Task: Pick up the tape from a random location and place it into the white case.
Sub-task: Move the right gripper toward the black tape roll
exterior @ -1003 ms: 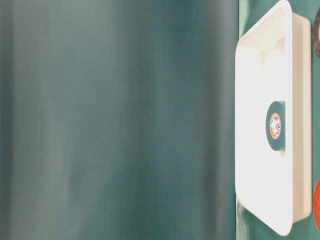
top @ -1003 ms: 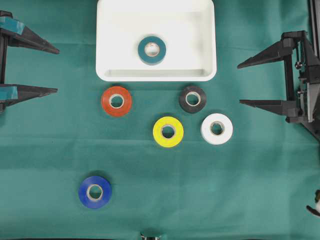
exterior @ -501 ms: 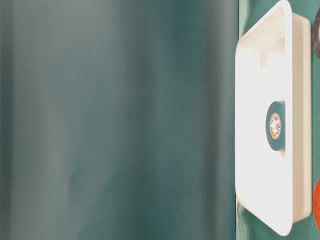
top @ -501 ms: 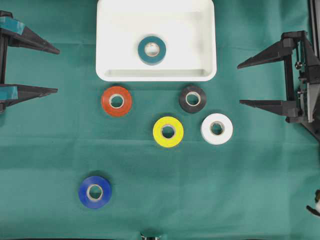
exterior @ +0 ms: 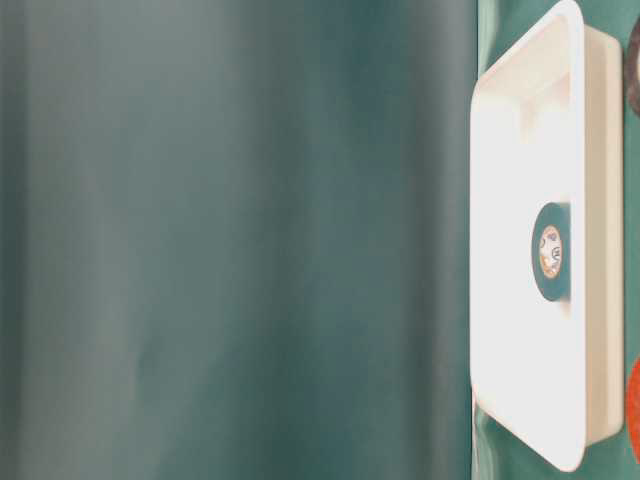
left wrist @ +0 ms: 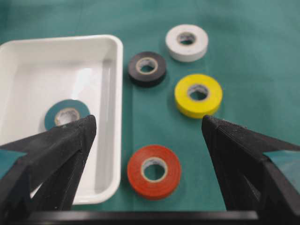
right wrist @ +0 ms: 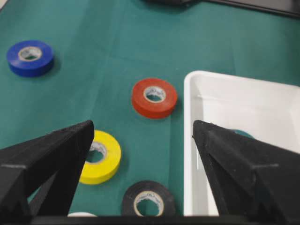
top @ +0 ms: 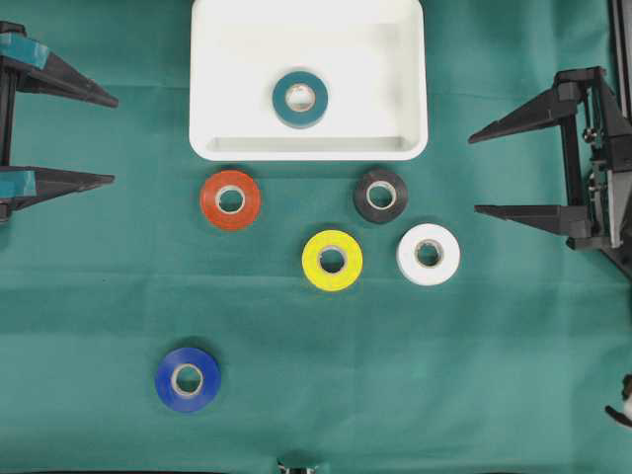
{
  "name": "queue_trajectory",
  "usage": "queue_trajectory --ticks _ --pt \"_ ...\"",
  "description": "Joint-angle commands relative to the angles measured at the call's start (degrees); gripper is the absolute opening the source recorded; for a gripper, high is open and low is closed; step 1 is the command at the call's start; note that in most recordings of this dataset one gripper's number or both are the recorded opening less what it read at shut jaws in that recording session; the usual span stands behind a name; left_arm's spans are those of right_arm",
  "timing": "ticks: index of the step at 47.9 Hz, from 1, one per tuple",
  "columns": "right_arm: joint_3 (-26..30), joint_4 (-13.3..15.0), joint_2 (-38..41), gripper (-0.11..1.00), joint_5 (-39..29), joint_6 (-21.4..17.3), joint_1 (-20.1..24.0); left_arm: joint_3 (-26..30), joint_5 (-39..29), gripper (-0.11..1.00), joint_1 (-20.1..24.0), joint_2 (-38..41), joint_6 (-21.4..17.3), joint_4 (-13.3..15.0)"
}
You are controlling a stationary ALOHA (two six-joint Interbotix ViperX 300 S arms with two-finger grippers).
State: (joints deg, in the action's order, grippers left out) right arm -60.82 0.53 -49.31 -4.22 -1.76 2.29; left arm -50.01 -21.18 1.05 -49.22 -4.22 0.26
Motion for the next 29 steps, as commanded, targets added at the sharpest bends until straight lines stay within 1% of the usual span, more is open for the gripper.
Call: queue_trajectory --ticks 1,11,16,29 --pt "1.3 0.0 0.7 0.92 0.9 -0.1 0.2 0.7 0.5 0.99 0.2 0.3 0.1 0.1" --pt "3.7 0.1 4.7 0.92 3.8 0.1 0.1 0.9 0.5 0.99 0.2 0.4 0.1 0.2" --pt "6.4 0.0 8.7 0.92 4.0 0.4 0.1 0.8 1.0 0.99 0.2 0.5 0.1 0.2" --pt "13.5 1.4 18.0 0.92 3.9 0.4 -0.4 0.9 2.2 0.99 -0.4 0.6 0.1 0.2"
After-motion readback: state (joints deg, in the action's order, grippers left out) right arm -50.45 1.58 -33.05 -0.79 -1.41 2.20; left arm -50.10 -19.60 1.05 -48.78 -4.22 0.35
